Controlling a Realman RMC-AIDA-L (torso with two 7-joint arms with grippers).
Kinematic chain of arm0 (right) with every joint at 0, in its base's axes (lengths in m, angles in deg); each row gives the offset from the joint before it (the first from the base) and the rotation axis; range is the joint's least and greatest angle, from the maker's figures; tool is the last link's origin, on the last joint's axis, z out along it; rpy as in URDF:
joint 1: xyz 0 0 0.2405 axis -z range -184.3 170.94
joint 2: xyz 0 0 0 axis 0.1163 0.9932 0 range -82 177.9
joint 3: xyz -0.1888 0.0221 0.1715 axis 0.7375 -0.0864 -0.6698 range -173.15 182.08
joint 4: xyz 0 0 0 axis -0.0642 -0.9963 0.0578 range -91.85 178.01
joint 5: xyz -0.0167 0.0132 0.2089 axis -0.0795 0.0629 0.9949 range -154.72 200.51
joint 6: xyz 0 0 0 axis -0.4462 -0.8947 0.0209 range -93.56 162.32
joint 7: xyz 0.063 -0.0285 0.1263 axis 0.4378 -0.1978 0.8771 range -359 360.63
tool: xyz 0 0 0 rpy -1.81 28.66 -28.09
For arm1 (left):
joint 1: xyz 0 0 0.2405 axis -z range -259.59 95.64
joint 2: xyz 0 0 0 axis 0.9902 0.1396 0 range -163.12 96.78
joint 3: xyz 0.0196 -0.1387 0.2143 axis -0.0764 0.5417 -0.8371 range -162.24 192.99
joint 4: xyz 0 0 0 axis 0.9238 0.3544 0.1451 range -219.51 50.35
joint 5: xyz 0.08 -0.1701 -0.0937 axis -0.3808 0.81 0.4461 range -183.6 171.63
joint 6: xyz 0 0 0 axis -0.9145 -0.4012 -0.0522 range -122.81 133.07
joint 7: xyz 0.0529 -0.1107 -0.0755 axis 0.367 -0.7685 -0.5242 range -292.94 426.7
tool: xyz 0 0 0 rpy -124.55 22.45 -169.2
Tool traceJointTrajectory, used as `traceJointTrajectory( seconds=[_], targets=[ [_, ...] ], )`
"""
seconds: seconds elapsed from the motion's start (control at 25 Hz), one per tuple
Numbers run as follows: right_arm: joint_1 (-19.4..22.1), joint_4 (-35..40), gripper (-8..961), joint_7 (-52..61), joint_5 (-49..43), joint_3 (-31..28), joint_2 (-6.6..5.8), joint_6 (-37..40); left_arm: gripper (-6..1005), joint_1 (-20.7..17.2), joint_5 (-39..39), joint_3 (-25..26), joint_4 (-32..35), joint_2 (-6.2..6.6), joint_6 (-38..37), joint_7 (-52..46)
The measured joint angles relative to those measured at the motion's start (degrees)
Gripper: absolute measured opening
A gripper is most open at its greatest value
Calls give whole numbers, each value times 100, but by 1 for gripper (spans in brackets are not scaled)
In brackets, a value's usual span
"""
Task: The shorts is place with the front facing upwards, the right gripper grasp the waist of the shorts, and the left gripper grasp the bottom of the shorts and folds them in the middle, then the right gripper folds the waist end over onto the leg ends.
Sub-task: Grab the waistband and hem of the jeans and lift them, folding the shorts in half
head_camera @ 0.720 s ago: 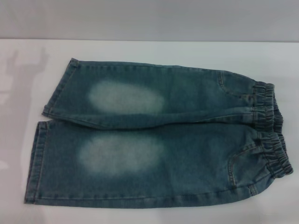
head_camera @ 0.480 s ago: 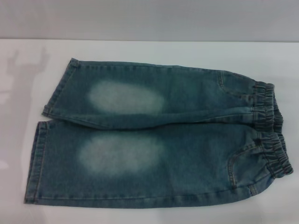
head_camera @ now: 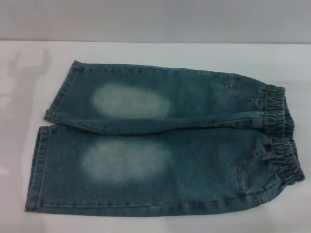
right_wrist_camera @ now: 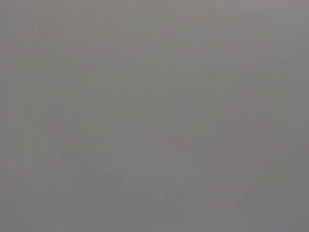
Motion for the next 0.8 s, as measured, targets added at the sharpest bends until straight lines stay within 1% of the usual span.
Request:
traceJointTrajectory(
  seconds=[0.08, 0.16, 0.32, 0.4, 0.52, 0.6, 0.64, 0.68, 0.76, 0.8],
  targets=[
    [0, 0, 612, 1, 0, 0, 1, 28, 829, -9, -5, -121, 40, 20, 19, -161],
    [1, -2, 612, 2, 0, 0, 5, 42, 829, -39, -8, -385, 155, 33, 43, -298],
    [1, -6, 612, 2, 0, 0, 7, 43, 829, -172, -13, -1147, 642, 95, 202, -837],
    [1, -1, 612, 3, 0, 1, 8, 43, 829, -259, -14, -1666, 1009, 197, 497, -1351],
    [41, 26, 612, 3, 0, 0, 8, 48, 830, -326, -10, -2398, 1412, 453, 924, -2098],
    [57, 27, 612, 3, 0, 0, 7, 49, 830, -328, -32, -2823, 1508, 661, 1078, -2650],
    [79, 31, 612, 3, 0, 0, 4, 51, 830, -320, -82, -3056, 1541, 808, 1136, -3041],
    [95, 32, 612, 2, 0, 0, 3, 51, 830, -312, -149, -3154, 1554, 879, 1147, -3244],
    [130, 37, 612, 2, 0, -5, 2, 52, 830, -289, -497, -3343, 1622, 1111, 1181, -3972],
    [146, 39, 612, 2, 0, -7, 1, 52, 830, -285, -680, -3368, 1657, 1184, 1186, -4249]
  ],
)
